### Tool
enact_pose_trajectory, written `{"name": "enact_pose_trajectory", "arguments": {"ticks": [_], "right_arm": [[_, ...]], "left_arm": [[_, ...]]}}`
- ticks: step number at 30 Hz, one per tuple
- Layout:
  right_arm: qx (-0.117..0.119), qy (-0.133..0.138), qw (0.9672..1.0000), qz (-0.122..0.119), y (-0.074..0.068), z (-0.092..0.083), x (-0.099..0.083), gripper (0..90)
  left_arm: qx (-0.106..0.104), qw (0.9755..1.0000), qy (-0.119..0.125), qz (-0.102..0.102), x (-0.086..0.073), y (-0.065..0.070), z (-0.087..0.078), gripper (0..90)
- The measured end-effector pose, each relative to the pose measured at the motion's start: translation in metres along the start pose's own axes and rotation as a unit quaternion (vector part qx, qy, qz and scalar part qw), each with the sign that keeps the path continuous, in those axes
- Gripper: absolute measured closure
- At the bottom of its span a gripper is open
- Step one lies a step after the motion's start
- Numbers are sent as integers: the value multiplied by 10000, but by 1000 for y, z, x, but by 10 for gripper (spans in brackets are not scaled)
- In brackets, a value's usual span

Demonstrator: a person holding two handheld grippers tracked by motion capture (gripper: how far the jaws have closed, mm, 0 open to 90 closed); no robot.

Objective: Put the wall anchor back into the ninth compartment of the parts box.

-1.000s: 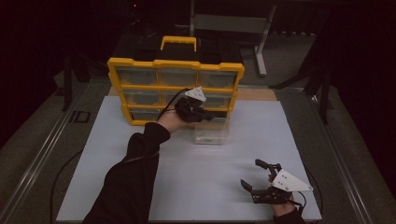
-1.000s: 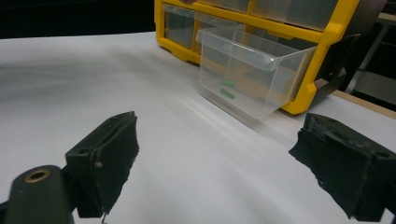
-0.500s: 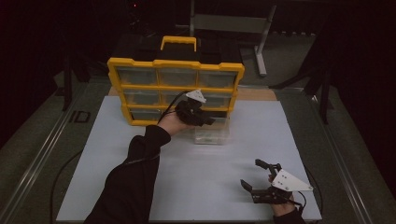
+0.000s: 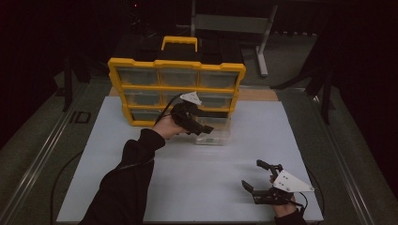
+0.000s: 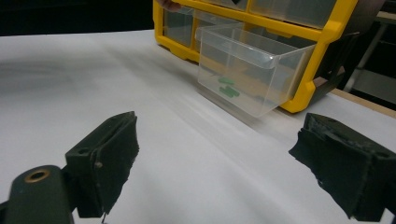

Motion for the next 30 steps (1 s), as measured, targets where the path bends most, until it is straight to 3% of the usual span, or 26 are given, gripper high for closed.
{"name": "enact_pose_trajectory", "arguments": {"ticks": [3,8,12,18,30], "right_arm": [[2,-3,10000,-3,0,0,0,118],[2,0,10000,-2,0,0,0,118],[-6,-4,10000,-16,0,0,0,118],[-8,2,10000,-13,0,1,0,118],[-2,-24,10000,-20,-1,1,0,118]], "left_arm": [[-170,9999,-4,26,-3,5,-4,12],[-313,9992,182,152,-10,12,-12,3],[-263,9990,224,277,-17,17,-18,3],[-218,9988,330,277,-31,22,-31,3],[-174,9992,172,322,-66,40,-56,3]]}}
Point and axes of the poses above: each handheld gripper's, and its own axes: z roughly forward along the jaws, x roughly out of its top, y roughly to its right, the point moved 7 cm from there along z, roughly forward along the jaws, and after that the axes turned 9 degrees about -x, right-handed, at the moved point
